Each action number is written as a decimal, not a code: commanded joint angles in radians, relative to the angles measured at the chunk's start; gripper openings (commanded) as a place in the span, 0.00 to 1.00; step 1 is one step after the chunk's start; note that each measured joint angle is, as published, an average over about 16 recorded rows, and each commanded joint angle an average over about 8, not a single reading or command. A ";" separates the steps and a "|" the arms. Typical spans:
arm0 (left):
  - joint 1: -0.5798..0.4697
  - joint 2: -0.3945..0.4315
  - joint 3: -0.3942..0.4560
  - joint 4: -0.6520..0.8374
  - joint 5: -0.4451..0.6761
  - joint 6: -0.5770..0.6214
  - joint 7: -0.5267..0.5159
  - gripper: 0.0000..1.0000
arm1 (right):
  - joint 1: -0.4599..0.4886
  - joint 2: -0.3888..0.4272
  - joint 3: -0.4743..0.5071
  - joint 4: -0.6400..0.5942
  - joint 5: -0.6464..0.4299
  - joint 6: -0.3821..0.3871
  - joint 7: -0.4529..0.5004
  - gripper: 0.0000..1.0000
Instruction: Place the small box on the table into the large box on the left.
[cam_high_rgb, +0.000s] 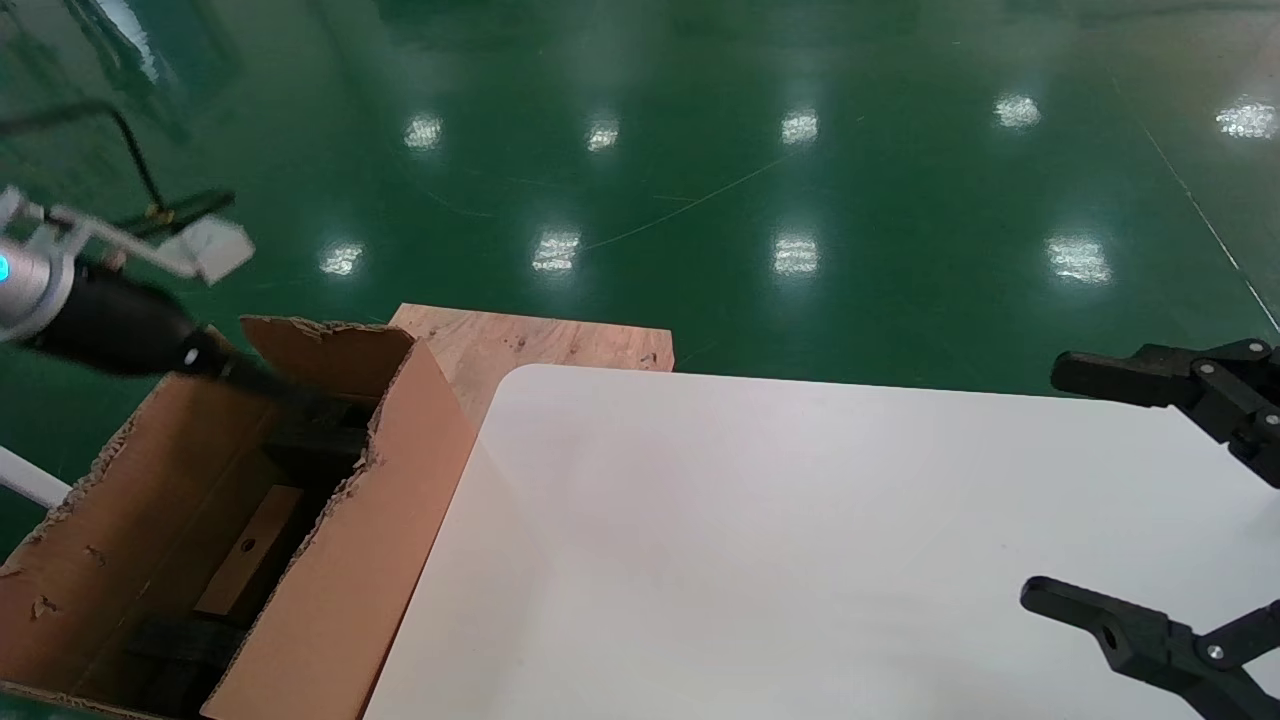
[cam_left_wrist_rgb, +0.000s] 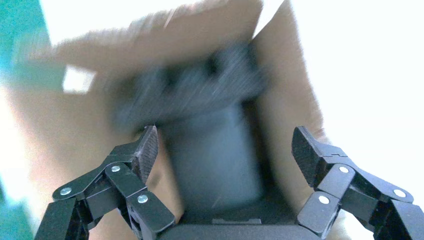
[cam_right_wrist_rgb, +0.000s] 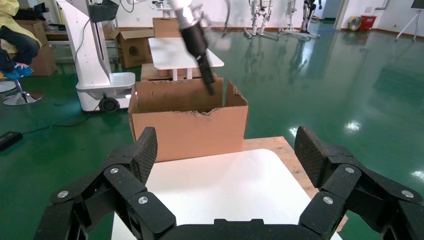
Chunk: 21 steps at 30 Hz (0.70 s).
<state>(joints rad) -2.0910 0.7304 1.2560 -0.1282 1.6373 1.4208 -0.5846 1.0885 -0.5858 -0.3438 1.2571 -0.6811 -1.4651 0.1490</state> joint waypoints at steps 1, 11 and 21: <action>-0.031 -0.002 -0.026 -0.026 -0.038 0.048 0.023 1.00 | 0.000 0.000 0.000 0.000 0.000 0.000 0.000 1.00; -0.082 -0.032 -0.092 -0.237 -0.190 0.178 -0.023 1.00 | 0.000 0.000 0.000 0.000 0.000 0.000 0.000 1.00; -0.074 -0.045 -0.101 -0.278 -0.224 0.187 -0.036 1.00 | 0.000 0.000 0.000 0.000 0.000 0.000 0.000 1.00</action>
<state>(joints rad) -2.1527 0.6839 1.1430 -0.4211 1.4012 1.6078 -0.6172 1.0884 -0.5856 -0.3438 1.2567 -0.6809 -1.4647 0.1489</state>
